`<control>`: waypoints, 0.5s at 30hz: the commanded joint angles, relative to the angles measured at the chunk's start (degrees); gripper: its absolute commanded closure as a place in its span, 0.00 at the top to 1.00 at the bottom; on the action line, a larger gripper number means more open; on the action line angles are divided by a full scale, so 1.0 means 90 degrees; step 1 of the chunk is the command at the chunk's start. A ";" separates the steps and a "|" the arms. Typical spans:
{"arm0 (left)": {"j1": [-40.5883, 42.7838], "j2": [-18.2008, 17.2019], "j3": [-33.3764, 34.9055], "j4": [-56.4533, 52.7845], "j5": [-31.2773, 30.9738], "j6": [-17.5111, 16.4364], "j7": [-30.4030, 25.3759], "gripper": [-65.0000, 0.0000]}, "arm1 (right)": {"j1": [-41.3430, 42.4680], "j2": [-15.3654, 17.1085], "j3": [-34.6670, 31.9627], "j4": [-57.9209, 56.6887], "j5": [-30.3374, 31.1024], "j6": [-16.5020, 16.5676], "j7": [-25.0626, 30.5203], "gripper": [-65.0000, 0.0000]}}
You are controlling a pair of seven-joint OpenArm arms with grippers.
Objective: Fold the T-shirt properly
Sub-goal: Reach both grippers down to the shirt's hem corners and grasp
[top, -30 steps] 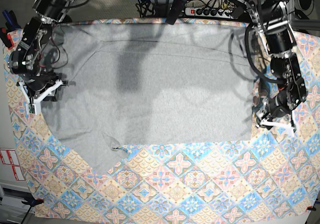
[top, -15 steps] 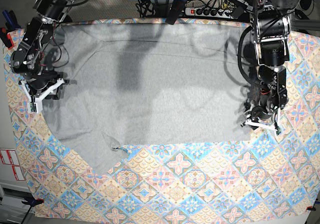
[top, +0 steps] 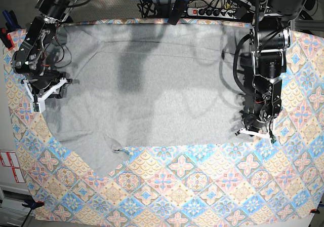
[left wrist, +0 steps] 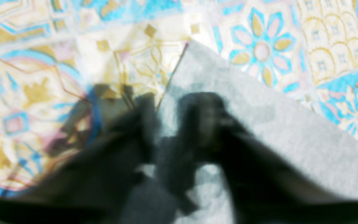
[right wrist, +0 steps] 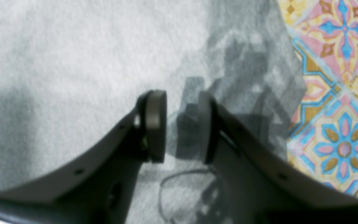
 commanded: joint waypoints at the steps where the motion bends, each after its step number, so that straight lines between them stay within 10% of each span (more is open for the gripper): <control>1: -0.0055 0.0115 0.0018 0.0022 -0.0085 -0.0074 0.0415 0.07 | 0.0082 0.0084 0.0024 0.0140 0.0075 0.0006 0.0099 0.27; 15: 0.1586 0.0184 -0.0236 0.3089 -0.0095 -0.0211 0.1187 0.00 | 0.0893 0.0514 -0.0475 -0.0788 -0.0189 0.0006 0.0099 0.27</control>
